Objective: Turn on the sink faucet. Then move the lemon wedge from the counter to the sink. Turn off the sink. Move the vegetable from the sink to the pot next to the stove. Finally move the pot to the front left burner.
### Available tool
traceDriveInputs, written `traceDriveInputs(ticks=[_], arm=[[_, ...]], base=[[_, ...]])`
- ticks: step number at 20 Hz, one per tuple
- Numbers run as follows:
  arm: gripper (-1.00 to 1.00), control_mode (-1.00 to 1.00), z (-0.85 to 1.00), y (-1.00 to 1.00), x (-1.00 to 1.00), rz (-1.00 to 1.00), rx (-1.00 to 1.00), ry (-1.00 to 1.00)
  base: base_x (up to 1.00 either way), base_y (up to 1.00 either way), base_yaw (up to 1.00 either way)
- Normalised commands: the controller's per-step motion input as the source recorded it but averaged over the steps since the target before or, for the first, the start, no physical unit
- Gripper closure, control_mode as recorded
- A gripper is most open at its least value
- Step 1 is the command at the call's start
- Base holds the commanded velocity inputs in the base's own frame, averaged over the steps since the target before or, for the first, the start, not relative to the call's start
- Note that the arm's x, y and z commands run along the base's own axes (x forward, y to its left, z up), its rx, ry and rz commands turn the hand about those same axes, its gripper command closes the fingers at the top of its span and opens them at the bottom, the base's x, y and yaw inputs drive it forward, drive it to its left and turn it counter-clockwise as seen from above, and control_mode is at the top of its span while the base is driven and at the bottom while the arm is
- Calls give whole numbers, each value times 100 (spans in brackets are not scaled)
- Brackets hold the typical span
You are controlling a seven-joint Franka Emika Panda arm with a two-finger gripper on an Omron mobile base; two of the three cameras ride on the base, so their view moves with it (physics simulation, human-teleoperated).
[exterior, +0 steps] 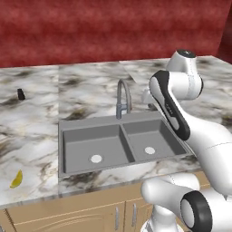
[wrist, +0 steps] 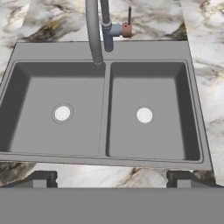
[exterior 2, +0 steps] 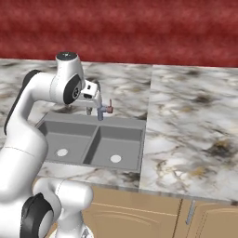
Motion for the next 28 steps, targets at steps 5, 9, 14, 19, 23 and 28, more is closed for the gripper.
traceDriveInputs(ticks=[5, 9, 14, 19, 23, 28], arm=[[-100, 100, 0, 0, 0, 0, 0, 0], [-100, 100, 0, 0, 0, 0, 0, 0], [-100, 100, 0, 0, 0, 0, 0, 0], [-100, 100, 0, 0, 0, 0, 0, 0], [-100, -100, -2, 0, 0, 0, 0, 0], [-100, -100, -19, -44, 3, 4, 6, -1]], base=[[15, 13, 0], [25, 24, 0], [32, 29, 0], [28, 21, 0], [3, 4, 0], [0, 0, 0]])
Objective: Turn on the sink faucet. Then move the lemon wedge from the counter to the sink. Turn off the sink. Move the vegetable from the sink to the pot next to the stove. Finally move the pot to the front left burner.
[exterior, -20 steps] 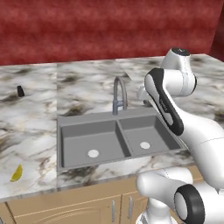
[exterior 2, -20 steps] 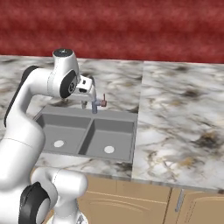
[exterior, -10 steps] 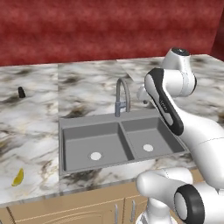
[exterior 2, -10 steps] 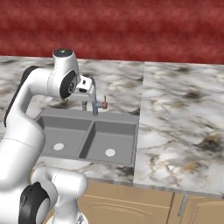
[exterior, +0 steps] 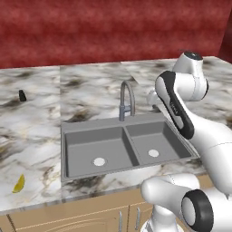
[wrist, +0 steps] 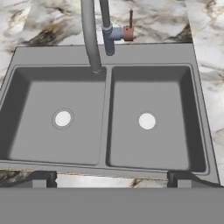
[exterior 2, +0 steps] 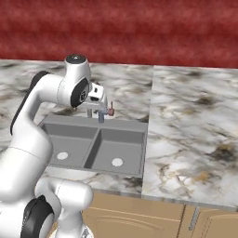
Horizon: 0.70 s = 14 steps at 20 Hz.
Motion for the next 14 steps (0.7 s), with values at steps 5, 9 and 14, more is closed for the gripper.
traceDriveInputs(ticks=[5, 9, 14], arm=[[-100, -100, -30, -72, 24, 12, 10, 0], [-100, -100, -23, -24, 39, 12, 3, 0], [-100, -100, -18, -7, 29, 12, 1, -8]], base=[[0, 0, 0], [0, 0, 0], [0, 0, 0]])
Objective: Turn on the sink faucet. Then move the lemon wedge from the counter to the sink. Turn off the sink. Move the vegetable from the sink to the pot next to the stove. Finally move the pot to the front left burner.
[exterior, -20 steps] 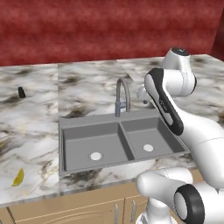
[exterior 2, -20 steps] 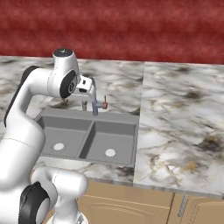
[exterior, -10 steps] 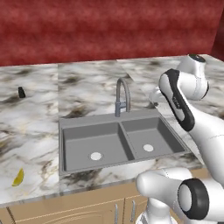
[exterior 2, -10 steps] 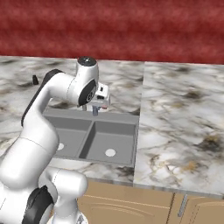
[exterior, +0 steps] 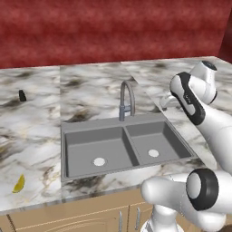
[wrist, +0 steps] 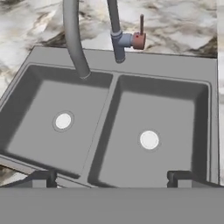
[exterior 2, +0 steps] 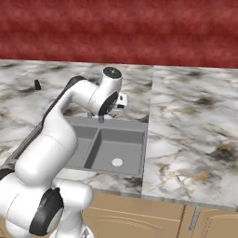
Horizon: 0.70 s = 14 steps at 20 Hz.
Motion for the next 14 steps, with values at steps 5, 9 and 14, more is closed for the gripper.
traceDriveInputs(ticks=[5, 9, 14], arm=[[-100, -100, -11, -9, 32, 29, 8, -25], [-100, -100, -11, 0, 26, 39, 10, -30], [-100, -100, -16, -4, 18, 36, 5, -12]], base=[[0, 0, 0], [0, 0, 0], [0, 0, 0]])
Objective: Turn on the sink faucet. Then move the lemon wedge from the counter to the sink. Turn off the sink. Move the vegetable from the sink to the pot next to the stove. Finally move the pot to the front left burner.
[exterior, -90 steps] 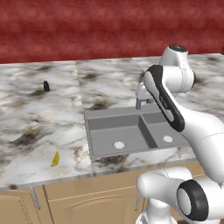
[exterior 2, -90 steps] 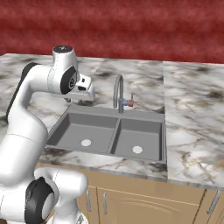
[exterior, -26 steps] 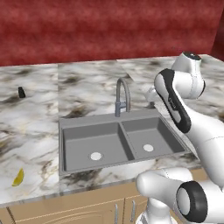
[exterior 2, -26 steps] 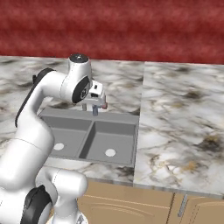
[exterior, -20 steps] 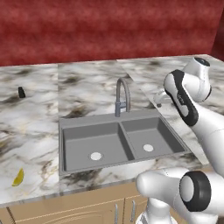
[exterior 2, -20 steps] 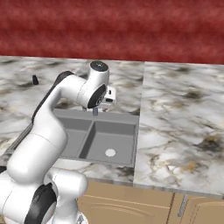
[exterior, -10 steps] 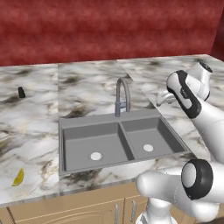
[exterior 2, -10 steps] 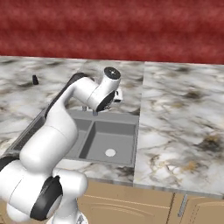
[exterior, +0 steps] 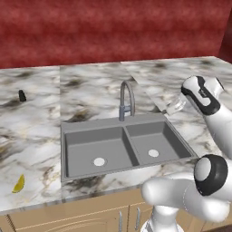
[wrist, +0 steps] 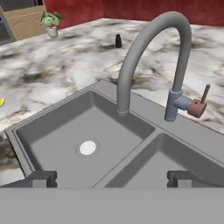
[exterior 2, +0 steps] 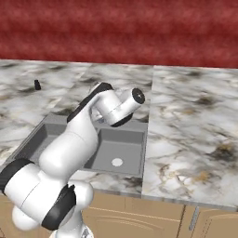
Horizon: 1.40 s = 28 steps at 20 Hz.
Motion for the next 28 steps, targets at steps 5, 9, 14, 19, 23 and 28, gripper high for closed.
traceDriveInputs(ticks=[5, 9, 14, 19, 23, 28], arm=[[-100, -100, -12, -5, 43, 34, 6, -7], [-100, -100, -11, -4, 52, 32, 7, -8], [-100, -100, -7, 0, 60, 24, 12, -12], [-100, -100, -4, 0, 26, 6, 3, -3], [-100, -100, -13, 20, 38, 0, 0, 0], [-100, -100, -24, 55, 21, -8, 0, 0]], base=[[0, 0, 0], [0, 0, 0], [0, 0, 0], [0, 0, 0], [0, 0, 0], [0, 0, 0]])
